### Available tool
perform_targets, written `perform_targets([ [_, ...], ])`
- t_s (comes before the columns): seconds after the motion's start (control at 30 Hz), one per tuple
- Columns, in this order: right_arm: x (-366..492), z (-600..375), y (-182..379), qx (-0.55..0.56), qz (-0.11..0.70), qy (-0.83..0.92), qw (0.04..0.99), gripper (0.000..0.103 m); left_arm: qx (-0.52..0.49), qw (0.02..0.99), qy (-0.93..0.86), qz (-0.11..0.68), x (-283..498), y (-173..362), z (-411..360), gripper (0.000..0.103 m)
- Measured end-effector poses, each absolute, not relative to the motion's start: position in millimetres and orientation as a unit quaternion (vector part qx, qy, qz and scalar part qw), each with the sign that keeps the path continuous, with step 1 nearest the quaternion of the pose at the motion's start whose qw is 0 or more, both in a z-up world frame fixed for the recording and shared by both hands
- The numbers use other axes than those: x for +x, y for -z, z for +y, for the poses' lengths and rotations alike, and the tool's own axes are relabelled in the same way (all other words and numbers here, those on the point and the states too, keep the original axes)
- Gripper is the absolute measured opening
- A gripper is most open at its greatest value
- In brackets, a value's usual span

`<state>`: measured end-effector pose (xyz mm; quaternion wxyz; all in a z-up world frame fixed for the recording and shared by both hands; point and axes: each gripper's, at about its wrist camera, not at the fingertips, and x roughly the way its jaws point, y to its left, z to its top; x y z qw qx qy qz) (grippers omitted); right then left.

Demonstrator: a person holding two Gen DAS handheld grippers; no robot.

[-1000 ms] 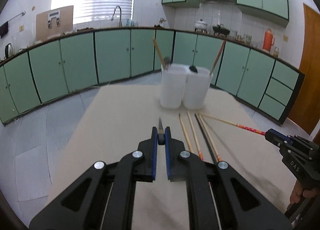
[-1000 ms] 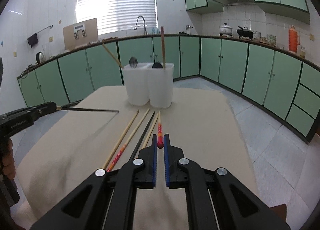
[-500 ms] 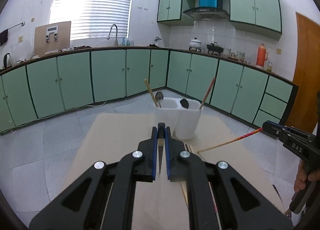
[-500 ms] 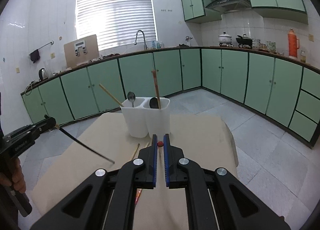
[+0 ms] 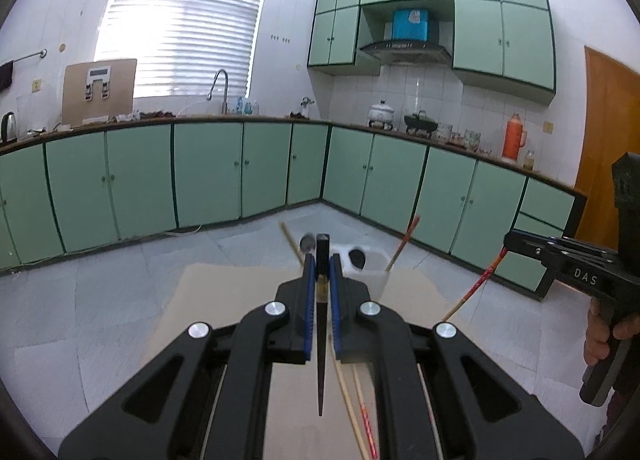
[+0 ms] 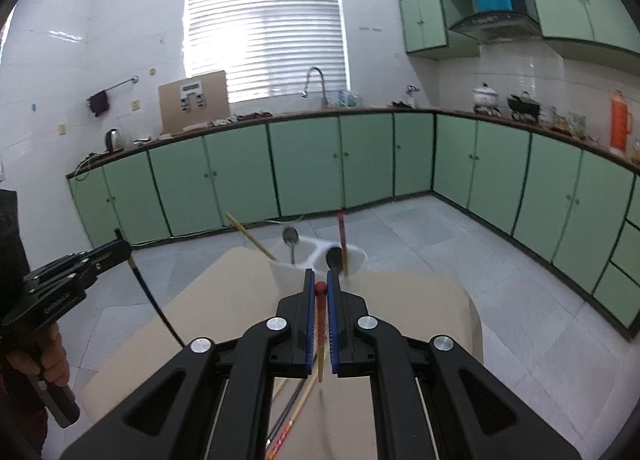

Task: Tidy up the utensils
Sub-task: 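Lift the black chopstick with the left tool while the right tool carries the red chopstick to the holder, then lower both chopsticks into the white holder and open both tools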

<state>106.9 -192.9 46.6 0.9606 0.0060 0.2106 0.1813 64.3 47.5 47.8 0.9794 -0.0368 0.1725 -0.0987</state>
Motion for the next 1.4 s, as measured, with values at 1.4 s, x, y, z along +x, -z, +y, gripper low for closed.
perform_targets([
  [1.4,266,-185,-38,0.007,0.255,-0.154,0.955,0.014,-0.016,0.982,0.088,0.165,270,-25,-2,0.032],
])
